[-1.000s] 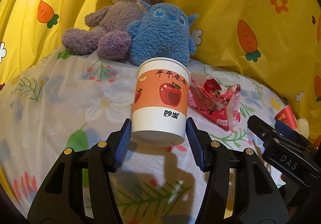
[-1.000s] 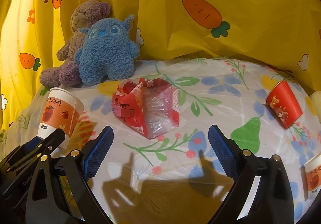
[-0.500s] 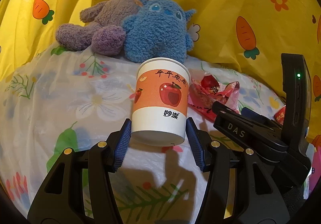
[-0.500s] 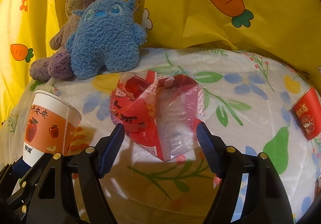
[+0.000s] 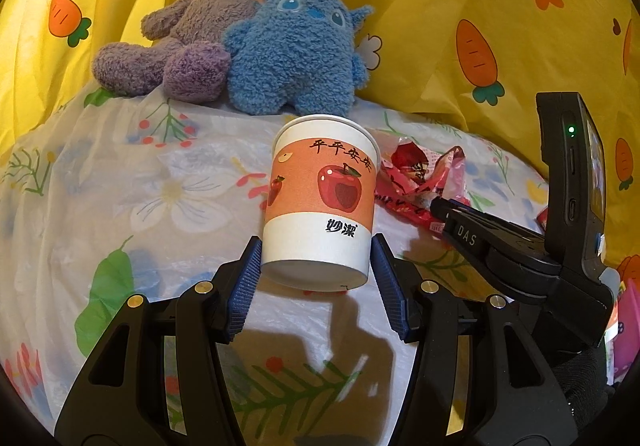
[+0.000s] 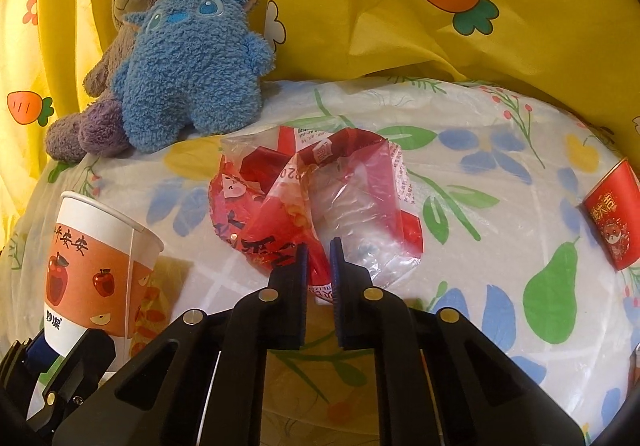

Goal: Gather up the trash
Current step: 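Close the right tool on the clear-red plastic wrapper while the left tool holds the cup, then carry the held cup and wrapper up over the pink bucket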

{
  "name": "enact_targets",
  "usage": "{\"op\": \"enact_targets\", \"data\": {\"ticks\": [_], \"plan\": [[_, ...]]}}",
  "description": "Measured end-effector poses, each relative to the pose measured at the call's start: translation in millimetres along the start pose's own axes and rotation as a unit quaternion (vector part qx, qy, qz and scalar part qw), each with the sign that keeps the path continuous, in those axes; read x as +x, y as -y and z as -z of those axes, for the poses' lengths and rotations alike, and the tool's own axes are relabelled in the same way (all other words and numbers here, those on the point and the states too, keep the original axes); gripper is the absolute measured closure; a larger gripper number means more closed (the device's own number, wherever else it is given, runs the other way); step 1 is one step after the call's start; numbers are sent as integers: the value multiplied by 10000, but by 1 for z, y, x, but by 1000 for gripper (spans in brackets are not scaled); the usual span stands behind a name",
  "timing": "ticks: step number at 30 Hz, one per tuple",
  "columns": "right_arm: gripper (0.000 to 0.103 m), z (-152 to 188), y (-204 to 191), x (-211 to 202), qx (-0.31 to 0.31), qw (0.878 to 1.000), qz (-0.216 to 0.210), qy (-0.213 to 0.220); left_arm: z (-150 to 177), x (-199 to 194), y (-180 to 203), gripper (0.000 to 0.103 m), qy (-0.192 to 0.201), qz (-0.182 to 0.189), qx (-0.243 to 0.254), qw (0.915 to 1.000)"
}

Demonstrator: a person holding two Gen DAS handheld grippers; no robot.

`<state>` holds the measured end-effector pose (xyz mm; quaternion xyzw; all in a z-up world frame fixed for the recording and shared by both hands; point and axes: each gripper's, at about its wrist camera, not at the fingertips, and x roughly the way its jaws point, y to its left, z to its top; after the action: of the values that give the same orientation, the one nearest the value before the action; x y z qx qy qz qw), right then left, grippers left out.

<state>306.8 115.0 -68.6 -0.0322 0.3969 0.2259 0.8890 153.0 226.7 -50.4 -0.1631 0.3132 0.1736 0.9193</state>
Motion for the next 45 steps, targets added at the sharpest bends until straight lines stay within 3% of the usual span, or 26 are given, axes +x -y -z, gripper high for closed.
{"op": "enact_targets", "data": {"ticks": [8, 27, 45], "plan": [[97, 5, 17, -22, 178, 9995, 9, 254, 1, 1, 3, 49, -9, 70, 75, 9999], [101, 39, 64, -136, 415, 9915, 145, 1226, 12, -29, 26, 49, 68, 413, 394, 9983], [102, 74, 101, -228, 501, 9799, 480, 1870, 32, -78, 94, 49, 212, 997, 935, 9904]]}}
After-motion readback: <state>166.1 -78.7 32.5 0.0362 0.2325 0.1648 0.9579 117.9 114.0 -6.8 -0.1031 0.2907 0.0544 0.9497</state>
